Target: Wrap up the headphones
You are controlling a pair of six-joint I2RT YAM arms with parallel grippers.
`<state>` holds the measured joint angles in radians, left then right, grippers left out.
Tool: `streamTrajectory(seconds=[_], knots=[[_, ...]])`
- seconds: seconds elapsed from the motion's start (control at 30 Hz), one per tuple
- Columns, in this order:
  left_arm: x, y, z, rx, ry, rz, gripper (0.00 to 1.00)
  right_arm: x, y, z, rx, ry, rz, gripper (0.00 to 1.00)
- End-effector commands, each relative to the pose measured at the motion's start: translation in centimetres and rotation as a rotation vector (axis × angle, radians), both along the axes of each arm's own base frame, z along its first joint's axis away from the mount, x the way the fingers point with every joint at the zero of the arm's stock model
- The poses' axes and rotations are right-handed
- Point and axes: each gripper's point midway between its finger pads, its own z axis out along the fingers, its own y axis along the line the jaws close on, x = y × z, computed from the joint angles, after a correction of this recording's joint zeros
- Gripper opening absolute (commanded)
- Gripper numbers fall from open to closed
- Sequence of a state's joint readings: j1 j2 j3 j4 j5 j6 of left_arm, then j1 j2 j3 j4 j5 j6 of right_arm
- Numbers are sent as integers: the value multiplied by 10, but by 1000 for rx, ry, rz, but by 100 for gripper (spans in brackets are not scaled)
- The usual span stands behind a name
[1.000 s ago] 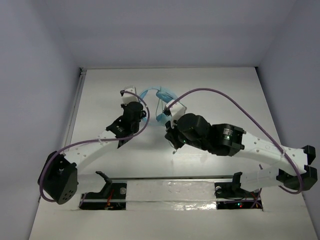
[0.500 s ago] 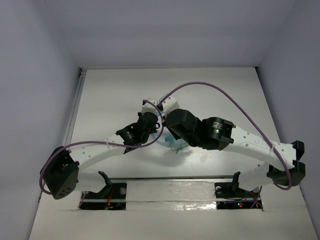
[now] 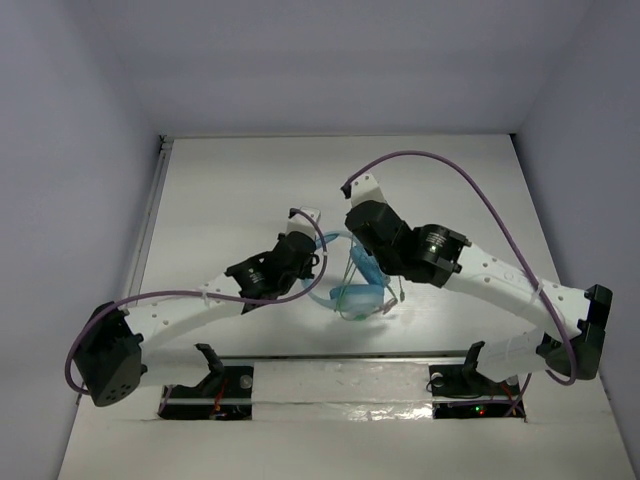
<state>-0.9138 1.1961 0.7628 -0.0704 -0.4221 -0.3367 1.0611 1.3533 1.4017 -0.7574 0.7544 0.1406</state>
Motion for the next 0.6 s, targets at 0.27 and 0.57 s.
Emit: streamTrajectory(seconds=[0.27, 0.57], knots=[[-26, -22, 77, -230, -52, -93, 0, 36, -15, 10, 93, -127, -134, 10], [-36, -29, 135, -355, -118, -187, 0, 30, 0, -7, 314, -102, -71, 10]])
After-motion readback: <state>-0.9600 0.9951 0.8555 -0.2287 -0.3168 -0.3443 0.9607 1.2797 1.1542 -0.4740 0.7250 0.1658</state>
